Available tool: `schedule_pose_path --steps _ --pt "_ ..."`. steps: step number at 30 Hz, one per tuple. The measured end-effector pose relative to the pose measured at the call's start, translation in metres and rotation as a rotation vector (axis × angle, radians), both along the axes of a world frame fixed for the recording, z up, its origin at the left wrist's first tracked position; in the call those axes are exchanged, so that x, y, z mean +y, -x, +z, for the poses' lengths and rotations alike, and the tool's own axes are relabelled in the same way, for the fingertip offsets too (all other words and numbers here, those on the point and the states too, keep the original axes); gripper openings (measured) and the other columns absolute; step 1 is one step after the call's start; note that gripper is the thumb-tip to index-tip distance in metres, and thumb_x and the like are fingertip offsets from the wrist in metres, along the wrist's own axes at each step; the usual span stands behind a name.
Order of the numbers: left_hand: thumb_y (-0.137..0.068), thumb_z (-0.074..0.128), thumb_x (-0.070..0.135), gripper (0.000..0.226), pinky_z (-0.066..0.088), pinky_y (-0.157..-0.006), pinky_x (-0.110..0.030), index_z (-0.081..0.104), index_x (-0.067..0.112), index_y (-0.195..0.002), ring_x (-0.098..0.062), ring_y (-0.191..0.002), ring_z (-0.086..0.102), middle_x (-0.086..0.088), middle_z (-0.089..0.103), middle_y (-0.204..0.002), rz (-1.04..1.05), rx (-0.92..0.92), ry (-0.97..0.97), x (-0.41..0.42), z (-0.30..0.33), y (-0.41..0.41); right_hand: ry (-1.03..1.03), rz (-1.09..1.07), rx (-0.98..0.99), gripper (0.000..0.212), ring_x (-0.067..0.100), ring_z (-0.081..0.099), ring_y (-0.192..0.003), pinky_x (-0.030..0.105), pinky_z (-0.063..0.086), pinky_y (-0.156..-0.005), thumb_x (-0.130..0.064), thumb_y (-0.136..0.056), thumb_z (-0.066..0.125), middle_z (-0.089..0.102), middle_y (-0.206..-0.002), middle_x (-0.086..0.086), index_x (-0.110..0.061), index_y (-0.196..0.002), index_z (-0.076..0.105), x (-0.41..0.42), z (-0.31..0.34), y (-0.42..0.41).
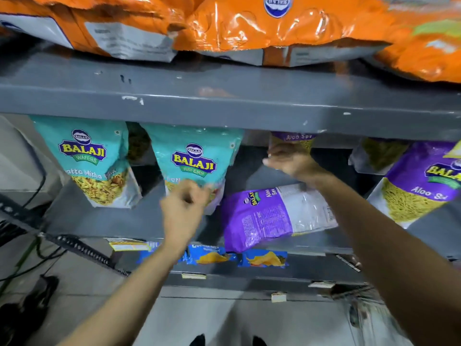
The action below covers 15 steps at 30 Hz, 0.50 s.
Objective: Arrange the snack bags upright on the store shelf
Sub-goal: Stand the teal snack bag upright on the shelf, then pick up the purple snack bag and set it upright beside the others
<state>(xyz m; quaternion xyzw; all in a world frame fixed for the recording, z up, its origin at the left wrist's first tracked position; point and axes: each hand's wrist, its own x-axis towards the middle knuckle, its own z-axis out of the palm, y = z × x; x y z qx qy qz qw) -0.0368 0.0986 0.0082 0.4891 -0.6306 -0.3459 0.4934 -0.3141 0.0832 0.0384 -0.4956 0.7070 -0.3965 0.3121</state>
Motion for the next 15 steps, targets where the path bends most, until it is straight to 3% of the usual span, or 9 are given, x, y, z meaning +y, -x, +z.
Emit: schedule_pose_path --steps 3,5,6,8,9,10,11,13,15 --pt "-0.1 0.04 0.044 0.058 0.043 -0.044 -0.021 0.064 0.011 -0.059 -0.01 -0.037 0.053 0.002 0.063 -0.046 -0.401 -0.129 -0.645 0.045 -0.008 0.054 -0.326 0.142 0.266 0.064 0.019 0.063 -0.12 0.022 0.044 -0.096 -0.035 -0.075 0.084 0.066 -0.131 0.005 -0.008 -0.129 0.063 0.009 -0.022 0.042" --pt "-0.097 0.032 0.055 0.063 0.051 -0.042 -0.021 0.069 0.009 -0.075 -0.016 -0.04 0.063 -0.002 0.072 -0.058 -0.565 -0.069 -1.081 0.067 -0.016 0.086 -0.478 0.23 0.372 0.08 0.023 0.061 -0.123 0.027 0.045 -0.102 -0.048 -0.068 0.085 0.062 -0.137 0.008 -0.006 -0.131 0.06 0.012 -0.033 0.061" --pt "-0.095 0.035 0.059 0.063 0.055 -0.046 -0.023 0.069 0.007 -0.085 -0.018 -0.047 0.068 -0.005 0.075 -0.066 -0.577 0.012 -1.201 0.074 -0.022 0.1 -0.517 0.246 0.418 0.088 0.026 0.064 -0.12 0.035 0.047 -0.105 -0.059 -0.059 0.085 0.066 -0.133 0.012 -0.004 -0.125 0.063 0.013 -0.036 0.067" --pt "-0.09 0.046 0.061 0.062 0.061 -0.055 -0.029 0.064 0.003 -0.102 -0.022 -0.058 0.072 -0.009 0.075 -0.082 -0.496 0.19 -1.321 0.085 -0.032 0.125 -0.563 0.288 0.472 0.093 0.033 0.069 -0.104 0.042 0.053 -0.096 -0.073 -0.044 0.076 0.074 -0.11 0.014 -0.002 -0.105 0.07 0.012 -0.039 0.077" --pt "-0.088 0.051 0.062 0.062 0.062 -0.057 -0.03 0.061 0.004 -0.107 -0.023 -0.063 0.073 -0.011 0.073 -0.088 -0.443 0.273 -1.346 0.089 -0.037 0.136 -0.6 0.321 0.521 0.083 0.032 0.068 -0.089 0.038 0.053 -0.081 -0.077 -0.045 0.073 0.074 -0.088 0.009 -0.006 -0.087 0.07 0.012 -0.037 0.079" --pt "-0.086 0.054 0.061 0.059 0.061 -0.058 -0.029 0.06 0.006 -0.107 -0.023 -0.069 0.072 -0.011 0.071 -0.092 -0.399 0.348 -1.353 0.091 -0.043 0.146 -0.652 0.356 0.578 0.073 0.029 0.059 -0.075 0.033 0.044 -0.067 -0.08 -0.049 0.071 0.063 -0.07 0.003 -0.011 -0.071 0.063 0.014 -0.032 0.081" --pt "-0.086 0.056 0.059 0.054 0.061 -0.059 -0.027 0.062 0.009 -0.104 -0.023 -0.073 0.071 -0.011 0.07 -0.092 -0.365 0.419 -1.354 0.094 -0.047 0.155 -0.714 0.39 0.613 0.071 0.025 0.052 -0.07 0.032 0.035 -0.063 -0.084 -0.053 0.068 0.054 -0.065 -0.002 -0.015 -0.065 0.056 0.018 -0.026 0.081" --pt "-0.085 0.061 0.054 0.044 0.06 -0.062 -0.023 0.064 0.012 -0.099 -0.02 -0.075 0.069 -0.01 0.07 -0.087 -0.301 0.504 -1.334 0.099 -0.055 0.171 -0.832 0.439 0.648 0.077 0.02 0.057 -0.072 0.031 0.039 -0.066 -0.093 -0.047 0.062 0.06 -0.074 -0.005 -0.02 -0.071 0.06 0.028 -0.017 0.084" --pt "-0.082 0.07 0.048 0.045 0.057 -0.061 -0.023 0.066 0.01 -0.105 -0.016 -0.068 0.066 -0.008 0.069 -0.083 -0.231 0.523 -1.27 0.106 -0.067 0.183 -0.877 0.459 0.558 0.091 0.018 0.065 -0.082 0.03 0.05 -0.078 -0.099 -0.033 0.059 0.068 -0.089 -0.004 -0.023 -0.082 0.065 0.038 -0.022 0.095"
